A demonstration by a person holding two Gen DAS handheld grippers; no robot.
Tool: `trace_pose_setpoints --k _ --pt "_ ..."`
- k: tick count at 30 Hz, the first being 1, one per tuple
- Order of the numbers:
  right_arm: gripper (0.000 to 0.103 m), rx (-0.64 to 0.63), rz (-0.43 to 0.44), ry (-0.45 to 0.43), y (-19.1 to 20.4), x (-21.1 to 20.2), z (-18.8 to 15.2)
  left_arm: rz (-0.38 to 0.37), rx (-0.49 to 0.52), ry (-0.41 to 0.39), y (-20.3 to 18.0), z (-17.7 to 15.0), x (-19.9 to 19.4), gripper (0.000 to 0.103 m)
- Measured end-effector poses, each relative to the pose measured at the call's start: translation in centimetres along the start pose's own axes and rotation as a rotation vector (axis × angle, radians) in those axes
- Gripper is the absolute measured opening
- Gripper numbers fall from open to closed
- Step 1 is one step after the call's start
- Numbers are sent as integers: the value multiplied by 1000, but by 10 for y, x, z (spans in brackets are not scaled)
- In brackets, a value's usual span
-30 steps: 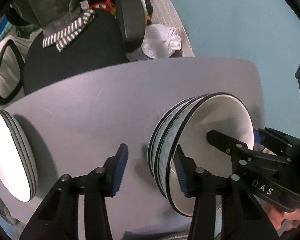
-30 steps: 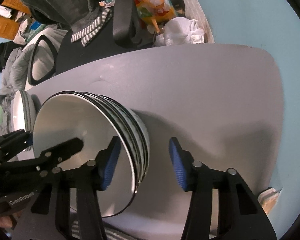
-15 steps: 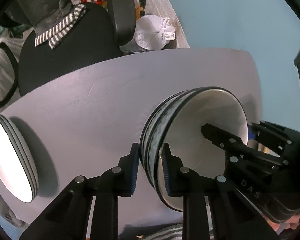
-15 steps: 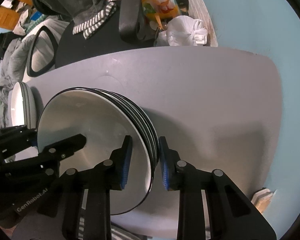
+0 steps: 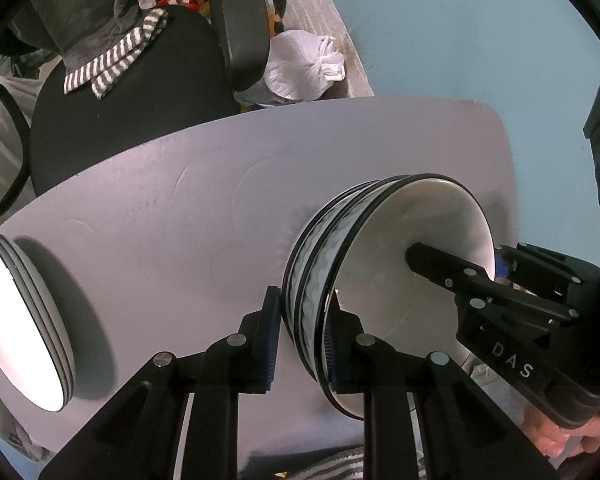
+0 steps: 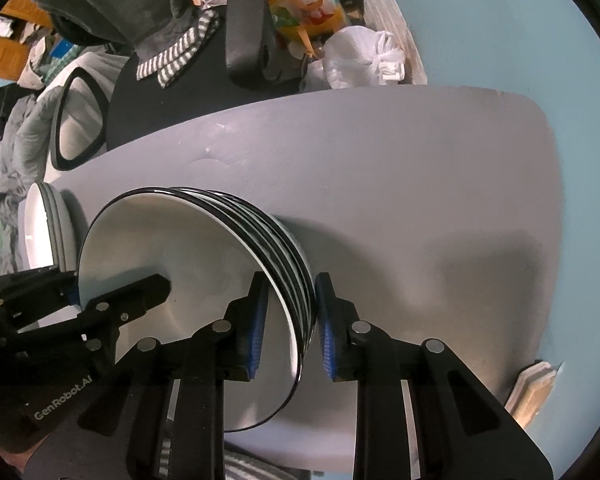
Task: Organize plates and bowls
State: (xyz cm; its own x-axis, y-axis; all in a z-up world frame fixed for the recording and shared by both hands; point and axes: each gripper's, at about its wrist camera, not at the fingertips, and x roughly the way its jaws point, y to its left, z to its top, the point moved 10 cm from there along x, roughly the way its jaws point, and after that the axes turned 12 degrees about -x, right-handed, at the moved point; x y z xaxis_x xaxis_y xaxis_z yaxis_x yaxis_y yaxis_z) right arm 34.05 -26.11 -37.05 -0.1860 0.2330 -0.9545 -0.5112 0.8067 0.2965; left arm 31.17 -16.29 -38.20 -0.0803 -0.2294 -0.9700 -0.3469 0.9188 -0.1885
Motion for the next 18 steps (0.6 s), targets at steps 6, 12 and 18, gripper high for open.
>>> trace_pose_setpoints --k 6,12,18 --pt "23 2 24 0 -2 0 0 -57 -38 27 3 2 3 20" --pt "22 1 28 -1 -4 0 -1 -53 -13 42 1 2 4 20" --pt "22 12 11 7 -3 0 -2 -41 -42 50 3 1 3 19"
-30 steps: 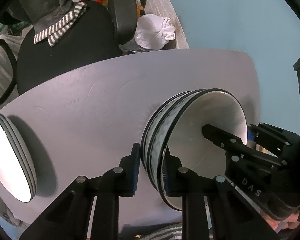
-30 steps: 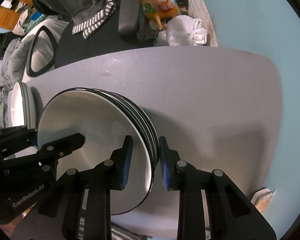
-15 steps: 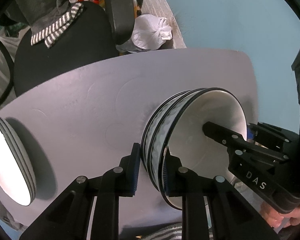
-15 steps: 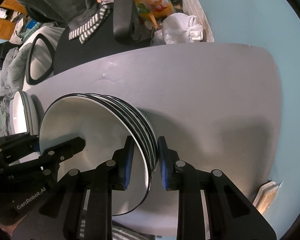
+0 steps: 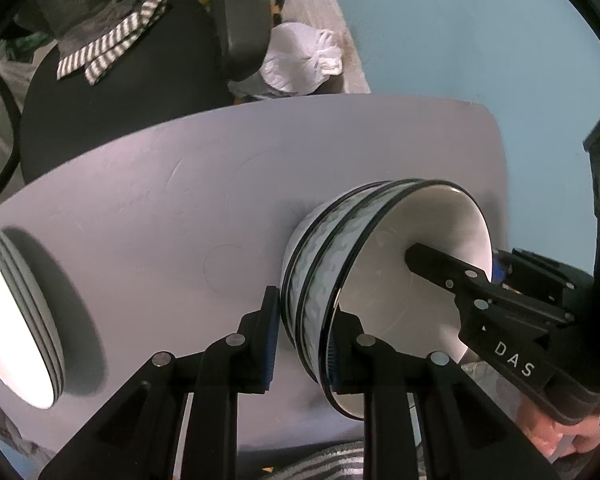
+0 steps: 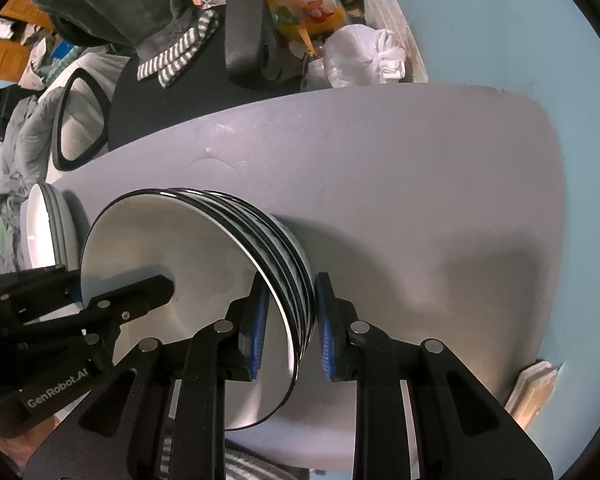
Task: Organize plates and bowls
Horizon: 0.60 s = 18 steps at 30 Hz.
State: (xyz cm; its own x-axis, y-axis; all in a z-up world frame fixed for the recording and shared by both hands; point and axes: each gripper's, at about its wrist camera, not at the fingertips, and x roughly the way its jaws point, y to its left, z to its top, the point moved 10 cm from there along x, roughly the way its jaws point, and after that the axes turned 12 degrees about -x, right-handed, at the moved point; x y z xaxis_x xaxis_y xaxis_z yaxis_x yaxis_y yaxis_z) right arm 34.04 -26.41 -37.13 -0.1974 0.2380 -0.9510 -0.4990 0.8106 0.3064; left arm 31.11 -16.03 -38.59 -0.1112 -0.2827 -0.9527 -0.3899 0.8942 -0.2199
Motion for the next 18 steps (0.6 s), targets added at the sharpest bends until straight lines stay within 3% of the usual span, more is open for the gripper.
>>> trace_pose_setpoints --k 18 --pt "21 12 34 29 33 3 -10 30 -11 -17 28 -14 -13 17"
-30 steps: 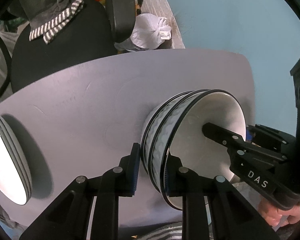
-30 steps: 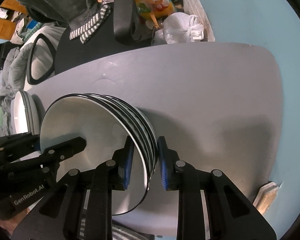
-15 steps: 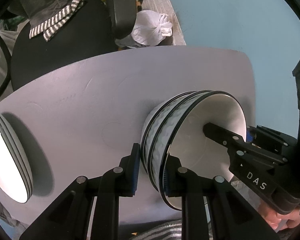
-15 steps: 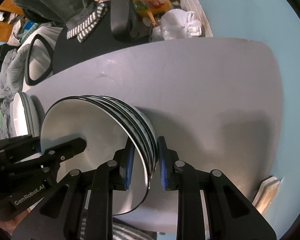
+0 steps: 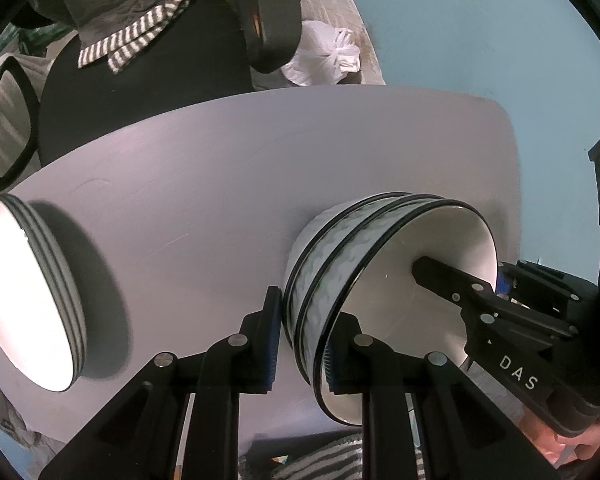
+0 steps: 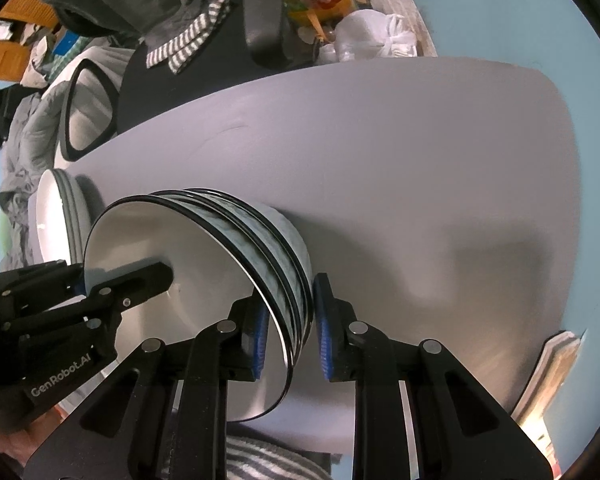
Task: Organize plates and bowls
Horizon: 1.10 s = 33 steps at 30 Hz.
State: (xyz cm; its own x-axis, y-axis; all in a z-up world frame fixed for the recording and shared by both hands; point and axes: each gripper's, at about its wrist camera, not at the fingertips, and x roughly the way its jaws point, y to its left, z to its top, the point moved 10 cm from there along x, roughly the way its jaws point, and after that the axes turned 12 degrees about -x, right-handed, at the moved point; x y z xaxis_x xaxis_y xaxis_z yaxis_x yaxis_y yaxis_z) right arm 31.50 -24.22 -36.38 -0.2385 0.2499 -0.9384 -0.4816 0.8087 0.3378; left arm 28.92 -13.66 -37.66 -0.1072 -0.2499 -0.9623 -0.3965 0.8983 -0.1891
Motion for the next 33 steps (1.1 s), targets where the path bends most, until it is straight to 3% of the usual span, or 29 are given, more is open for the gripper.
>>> trace_pose_setpoints --k 16,33 --pt "21 -77 4 0 59 0 10 -13 -73 -49 61 -15 -30 17" --pt "19 -212 2 -24 158 -5 40 -37 -203 -124 147 -9 -80 17"
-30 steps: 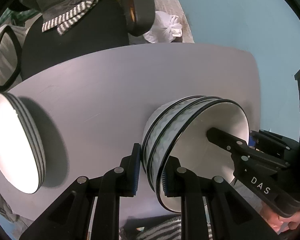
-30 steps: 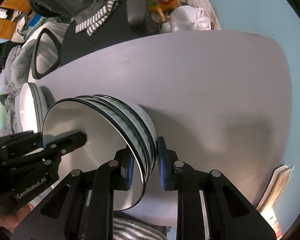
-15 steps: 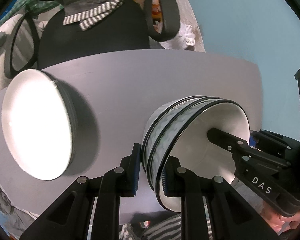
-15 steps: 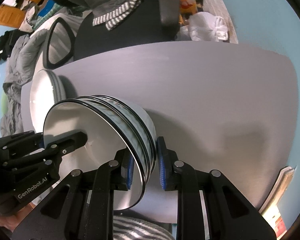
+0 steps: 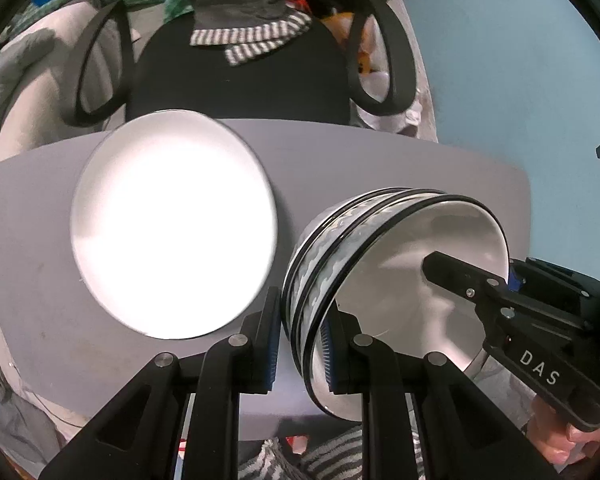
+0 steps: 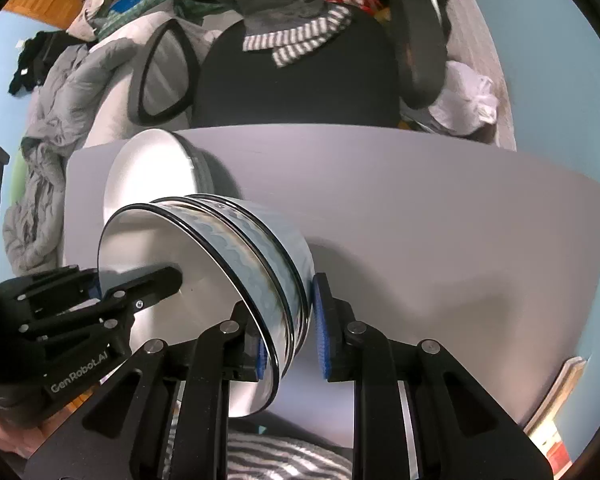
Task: Organize plates and bowls
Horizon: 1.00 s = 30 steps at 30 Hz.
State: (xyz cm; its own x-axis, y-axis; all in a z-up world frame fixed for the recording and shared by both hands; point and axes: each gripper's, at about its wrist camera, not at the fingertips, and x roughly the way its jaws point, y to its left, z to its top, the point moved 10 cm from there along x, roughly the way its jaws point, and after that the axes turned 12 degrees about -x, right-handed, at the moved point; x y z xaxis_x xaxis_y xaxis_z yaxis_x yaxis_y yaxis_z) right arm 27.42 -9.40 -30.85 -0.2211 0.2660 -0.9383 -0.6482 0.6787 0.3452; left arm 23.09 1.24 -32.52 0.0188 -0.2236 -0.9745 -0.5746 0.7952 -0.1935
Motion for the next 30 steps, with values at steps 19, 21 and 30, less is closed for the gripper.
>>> trace_pose_setpoints --k 19,21,30 --pt "19 -106 15 34 87 32 43 19 -107 -38 94 25 -20 17" --pt "19 -109 9 48 93 41 44 24 -113 -30 101 28 -16 17" --pt "19 -90 -7 83 105 60 54 29 -118 -3 117 35 -8 17"
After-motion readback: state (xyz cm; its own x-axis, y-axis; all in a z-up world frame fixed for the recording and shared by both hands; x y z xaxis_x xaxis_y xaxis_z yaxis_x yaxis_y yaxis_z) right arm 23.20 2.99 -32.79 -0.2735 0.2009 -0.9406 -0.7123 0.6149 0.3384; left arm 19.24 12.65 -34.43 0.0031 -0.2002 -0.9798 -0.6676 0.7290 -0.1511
